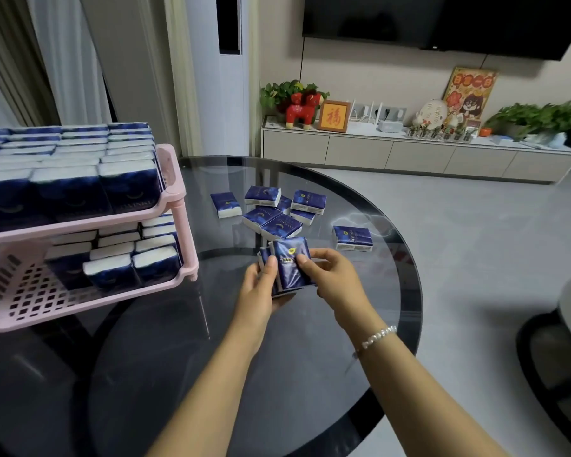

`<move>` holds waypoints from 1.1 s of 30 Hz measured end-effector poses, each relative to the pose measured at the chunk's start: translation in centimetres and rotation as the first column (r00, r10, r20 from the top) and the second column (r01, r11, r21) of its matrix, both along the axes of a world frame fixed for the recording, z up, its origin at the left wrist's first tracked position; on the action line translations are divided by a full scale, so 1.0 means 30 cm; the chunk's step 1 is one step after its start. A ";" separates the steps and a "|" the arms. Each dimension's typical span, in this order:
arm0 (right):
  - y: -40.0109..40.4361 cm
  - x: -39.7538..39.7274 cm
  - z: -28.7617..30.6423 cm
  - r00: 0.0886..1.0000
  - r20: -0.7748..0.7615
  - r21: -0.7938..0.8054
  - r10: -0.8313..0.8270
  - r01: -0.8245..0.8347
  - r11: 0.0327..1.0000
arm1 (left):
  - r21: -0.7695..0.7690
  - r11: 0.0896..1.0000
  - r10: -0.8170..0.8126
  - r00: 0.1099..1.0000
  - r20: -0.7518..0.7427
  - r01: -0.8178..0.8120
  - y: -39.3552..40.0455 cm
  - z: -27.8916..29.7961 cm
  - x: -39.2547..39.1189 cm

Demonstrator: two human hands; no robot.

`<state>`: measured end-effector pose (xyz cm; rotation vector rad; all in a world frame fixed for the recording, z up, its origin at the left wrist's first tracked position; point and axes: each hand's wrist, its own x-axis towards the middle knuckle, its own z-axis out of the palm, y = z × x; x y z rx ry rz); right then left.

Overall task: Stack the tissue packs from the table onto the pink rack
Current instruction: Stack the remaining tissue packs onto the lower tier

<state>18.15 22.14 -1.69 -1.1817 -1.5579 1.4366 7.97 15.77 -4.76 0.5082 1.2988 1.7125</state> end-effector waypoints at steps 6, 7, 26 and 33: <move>0.031 -0.006 0.002 0.996 0.056 0.119 0.066 -0.072 0.990 | -0.048 0.999 -0.012 0.994 -0.106 0.007 0.004 -0.010 -0.013; 0.066 -0.001 -0.003 0.994 0.105 0.177 0.019 -0.037 0.983 | -0.040 0.999 0.003 0.997 -0.080 -0.006 0.008 -0.014 -0.017; 0.308 0.006 -0.020 0.735 0.678 0.299 -0.022 -0.248 0.922 | 0.011 0.998 0.064 0.995 0.077 -0.065 0.018 -0.017 -0.032; 0.184 -0.004 0.042 0.629 0.775 0.215 0.057 -0.348 0.913 | -0.045 0.995 0.086 0.996 -0.030 -0.087 -0.056 0.036 -0.039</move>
